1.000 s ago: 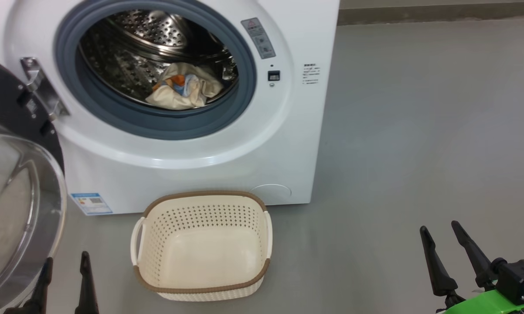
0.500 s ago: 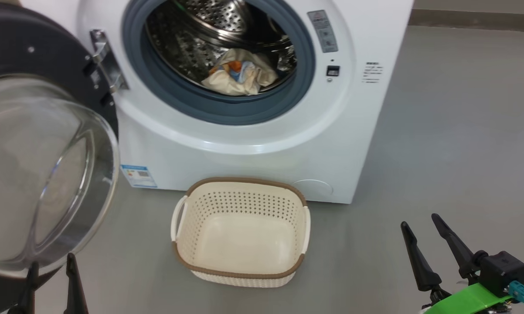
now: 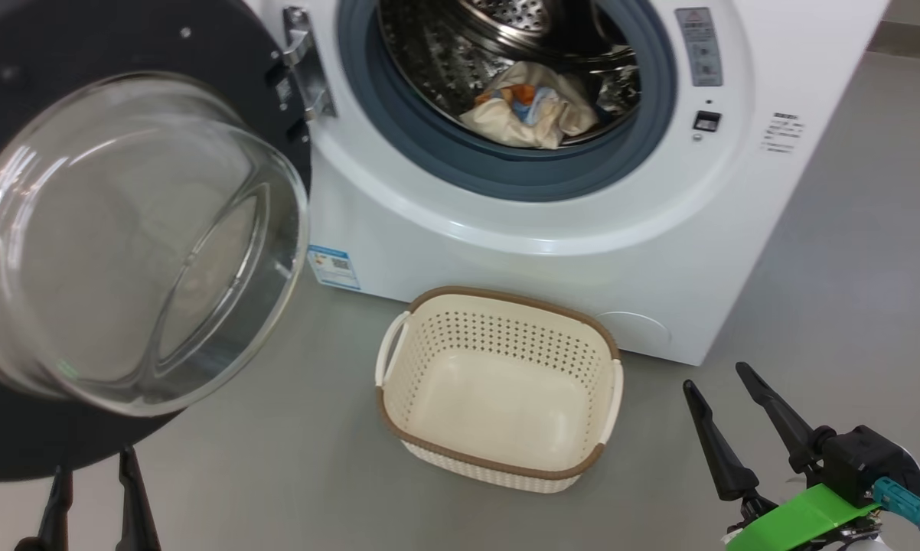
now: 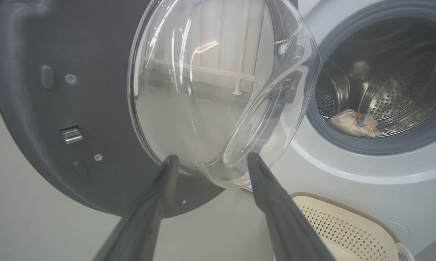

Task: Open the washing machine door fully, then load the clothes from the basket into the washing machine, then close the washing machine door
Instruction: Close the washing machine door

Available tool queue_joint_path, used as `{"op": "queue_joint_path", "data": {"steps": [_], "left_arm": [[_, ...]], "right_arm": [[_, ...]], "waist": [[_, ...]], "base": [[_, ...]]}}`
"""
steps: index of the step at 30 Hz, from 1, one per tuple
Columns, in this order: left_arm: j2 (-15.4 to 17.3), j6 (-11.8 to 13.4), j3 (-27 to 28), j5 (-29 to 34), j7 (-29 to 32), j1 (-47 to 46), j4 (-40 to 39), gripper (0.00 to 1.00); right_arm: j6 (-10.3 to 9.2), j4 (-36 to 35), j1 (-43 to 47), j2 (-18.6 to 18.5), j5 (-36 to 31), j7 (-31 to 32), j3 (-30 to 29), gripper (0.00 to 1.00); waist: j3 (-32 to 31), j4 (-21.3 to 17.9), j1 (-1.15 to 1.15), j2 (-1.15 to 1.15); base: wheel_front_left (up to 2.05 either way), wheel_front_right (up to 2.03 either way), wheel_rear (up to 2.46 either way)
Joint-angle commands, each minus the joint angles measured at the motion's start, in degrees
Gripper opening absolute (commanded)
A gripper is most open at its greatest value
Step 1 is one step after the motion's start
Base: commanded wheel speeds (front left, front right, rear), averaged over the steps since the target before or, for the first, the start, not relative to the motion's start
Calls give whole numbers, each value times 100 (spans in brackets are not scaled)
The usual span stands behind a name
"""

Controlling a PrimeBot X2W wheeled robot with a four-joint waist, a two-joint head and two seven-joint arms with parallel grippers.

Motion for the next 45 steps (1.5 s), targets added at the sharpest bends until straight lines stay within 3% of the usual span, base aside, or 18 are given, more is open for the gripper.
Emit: {"op": "queue_joint_path", "data": {"steps": [1,16,30,35,36,37,38,39,45], "left_arm": [[73,42,137,-76,-37,-78,-97,100],[72,157,-63,-184,-37,68,-113,100],[72,267,30,-307,-37,236,-330,100],[72,169,48,-509,-37,218,-401,100],[72,101,83,-667,-37,190,-432,83],[72,42,148,-764,-37,159,-482,57],[72,-24,201,-848,-37,132,-512,4],[72,-84,276,-993,-37,83,-539,0],[86,-407,809,-2302,-37,-485,-489,0]], "right_arm": [[25,-109,-202,-125,38,-46,128,100],[25,-77,-281,-211,71,-46,261,100],[25,26,-492,-259,161,-46,556,100],[25,29,-493,-255,172,-46,566,100],[25,29,-490,-249,172,-46,559,100],[25,29,-484,-242,170,-46,549,100],[25,26,-477,-236,167,-46,538,100],[25,22,-468,-230,162,-46,526,100],[25,8,-397,-194,132,-46,430,100]], "waist": [[70,282,0,0],[17,1163,0,0],[34,1209,0,0],[30,1207,0,0],[31,1208,0,0],[36,1208,0,0],[44,1208,0,0],[53,1209,0,0],[104,1205,0,0]], "base": [[0,0,0],[0,0,0],[0,0,0],[0,0,0],[0,0,0],[0,0,0],[0,0,0],[0,0,0],[0,0,0]]}}
